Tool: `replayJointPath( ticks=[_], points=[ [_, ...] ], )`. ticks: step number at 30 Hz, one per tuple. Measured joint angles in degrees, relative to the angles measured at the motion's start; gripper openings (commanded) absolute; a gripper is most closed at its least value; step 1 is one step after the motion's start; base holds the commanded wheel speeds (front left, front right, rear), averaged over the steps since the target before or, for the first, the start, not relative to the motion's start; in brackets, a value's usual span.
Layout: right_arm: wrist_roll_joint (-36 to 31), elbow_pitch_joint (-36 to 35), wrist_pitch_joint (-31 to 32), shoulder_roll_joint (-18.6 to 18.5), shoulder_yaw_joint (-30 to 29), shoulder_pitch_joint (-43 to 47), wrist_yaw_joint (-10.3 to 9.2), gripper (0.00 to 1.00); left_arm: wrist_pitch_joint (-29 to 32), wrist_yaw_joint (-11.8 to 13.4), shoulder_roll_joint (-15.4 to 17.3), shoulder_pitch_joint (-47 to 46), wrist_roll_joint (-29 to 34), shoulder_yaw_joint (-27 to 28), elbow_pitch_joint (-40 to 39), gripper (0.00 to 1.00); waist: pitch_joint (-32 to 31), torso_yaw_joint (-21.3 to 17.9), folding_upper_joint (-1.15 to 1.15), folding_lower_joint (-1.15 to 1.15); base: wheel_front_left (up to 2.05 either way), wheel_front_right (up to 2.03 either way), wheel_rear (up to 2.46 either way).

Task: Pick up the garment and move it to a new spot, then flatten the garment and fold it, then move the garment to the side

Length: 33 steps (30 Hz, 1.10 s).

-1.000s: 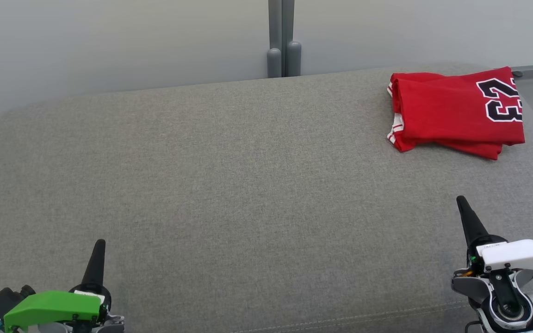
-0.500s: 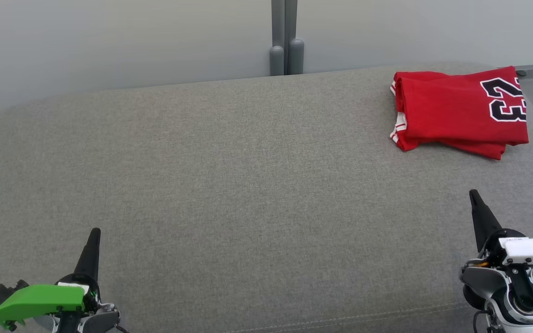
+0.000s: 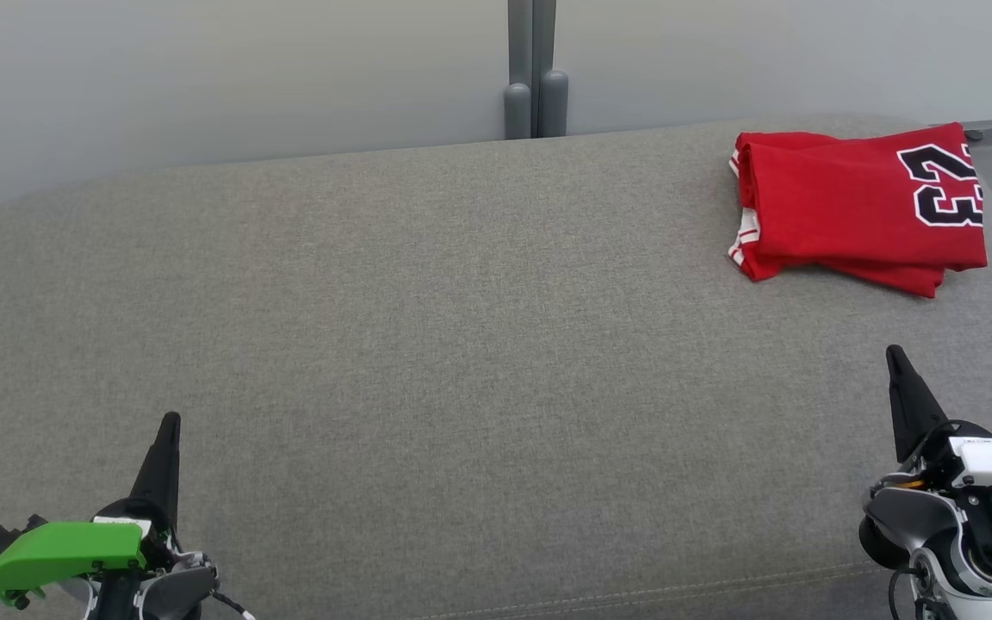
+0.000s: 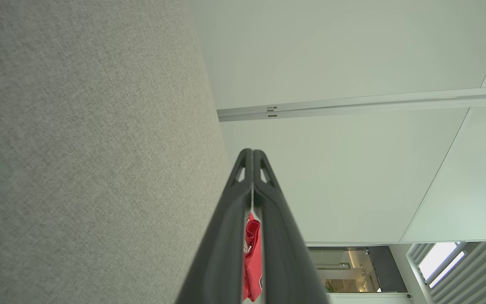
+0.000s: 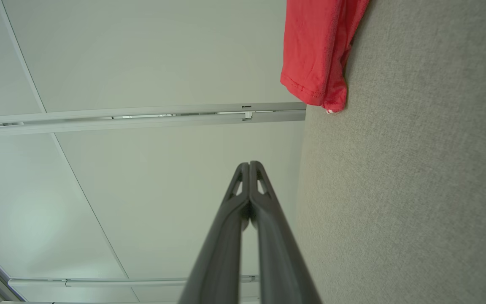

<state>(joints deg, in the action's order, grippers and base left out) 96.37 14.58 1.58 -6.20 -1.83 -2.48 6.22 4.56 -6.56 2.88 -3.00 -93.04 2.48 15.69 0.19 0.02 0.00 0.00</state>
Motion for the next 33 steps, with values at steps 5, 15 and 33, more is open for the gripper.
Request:
replayJointPath(
  ticks=[5,15,33],
  points=[
    [0.00,0.15,0.00,0.02,-0.01,-0.05,0.30,0.00,0.01,0.00,0.00,-0.01,0.00,0.03,0.10,0.00,-0.01,0.00,0.00,0.00,0.00,0.00,0.00],
    [0.00,0.48,0.05,0.10,-0.10,-0.51,0.31,0.00,0.01,-0.01,0.00,-0.01,0.00,0.11,0.19,0.00,-0.02,-0.01,0.00,0.00,0.00,0.00,0.00],
    [0.00,0.79,0.07,0.22,-0.25,-0.55,0.32,0.00,0.01,-0.07,0.00,-0.02,0.00,0.22,0.29,0.00,-0.03,-0.01,0.00,0.00,0.00,0.00,0.00]
  ],
)
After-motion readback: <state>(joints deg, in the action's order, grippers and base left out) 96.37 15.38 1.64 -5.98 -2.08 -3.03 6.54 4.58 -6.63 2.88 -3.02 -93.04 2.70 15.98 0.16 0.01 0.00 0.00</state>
